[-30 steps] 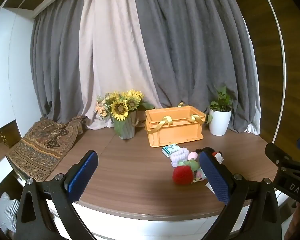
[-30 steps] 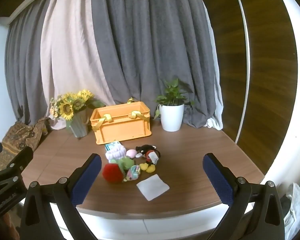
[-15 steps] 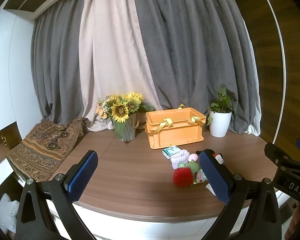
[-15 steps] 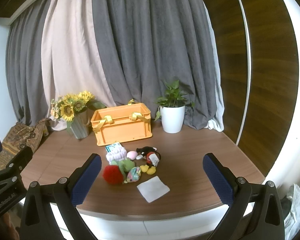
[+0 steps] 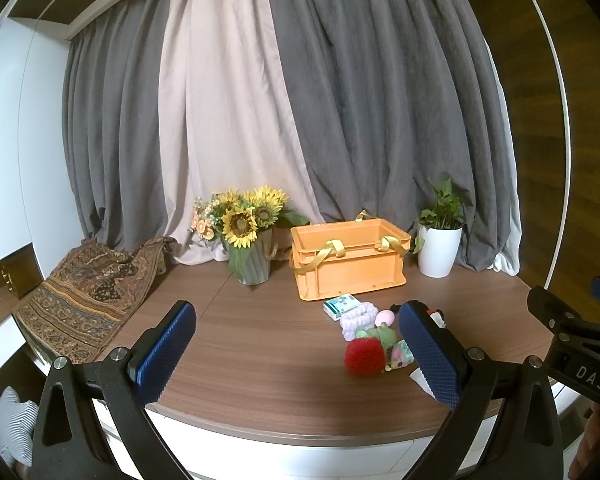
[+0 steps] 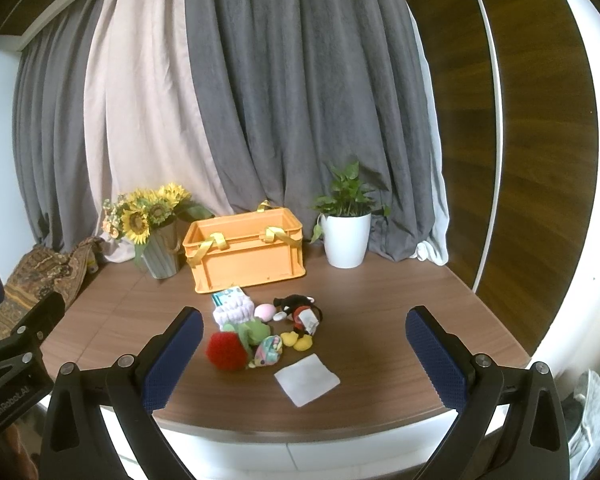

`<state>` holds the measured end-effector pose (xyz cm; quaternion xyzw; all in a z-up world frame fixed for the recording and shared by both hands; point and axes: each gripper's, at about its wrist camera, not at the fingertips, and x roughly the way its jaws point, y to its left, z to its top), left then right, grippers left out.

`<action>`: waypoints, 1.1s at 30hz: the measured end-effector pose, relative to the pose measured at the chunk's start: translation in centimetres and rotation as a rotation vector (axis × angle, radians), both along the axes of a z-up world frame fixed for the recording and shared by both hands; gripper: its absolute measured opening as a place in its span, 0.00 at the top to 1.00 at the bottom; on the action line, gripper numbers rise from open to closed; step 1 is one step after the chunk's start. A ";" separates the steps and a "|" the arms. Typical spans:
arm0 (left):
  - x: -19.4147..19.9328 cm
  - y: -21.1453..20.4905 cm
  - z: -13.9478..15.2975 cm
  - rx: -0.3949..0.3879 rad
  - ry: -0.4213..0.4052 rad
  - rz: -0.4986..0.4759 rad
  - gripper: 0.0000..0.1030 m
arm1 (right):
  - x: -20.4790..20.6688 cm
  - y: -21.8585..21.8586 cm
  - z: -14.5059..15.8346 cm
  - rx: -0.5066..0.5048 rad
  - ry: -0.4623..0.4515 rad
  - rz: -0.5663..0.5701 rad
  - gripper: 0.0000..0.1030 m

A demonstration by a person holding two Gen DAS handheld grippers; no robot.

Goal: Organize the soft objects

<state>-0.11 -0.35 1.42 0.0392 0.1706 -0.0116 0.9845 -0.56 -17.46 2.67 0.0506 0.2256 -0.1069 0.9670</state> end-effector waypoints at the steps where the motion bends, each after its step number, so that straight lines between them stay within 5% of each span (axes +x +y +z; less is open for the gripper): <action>1: 0.0 0.0 0.0 0.001 0.000 0.001 0.00 | 0.0 0.0 0.1 -0.001 -0.001 0.000 0.00; 33: 0.4 -0.5 0.3 -0.010 -0.003 -0.010 0.00 | 0.1 -0.1 0.3 -0.003 -0.002 -0.001 0.00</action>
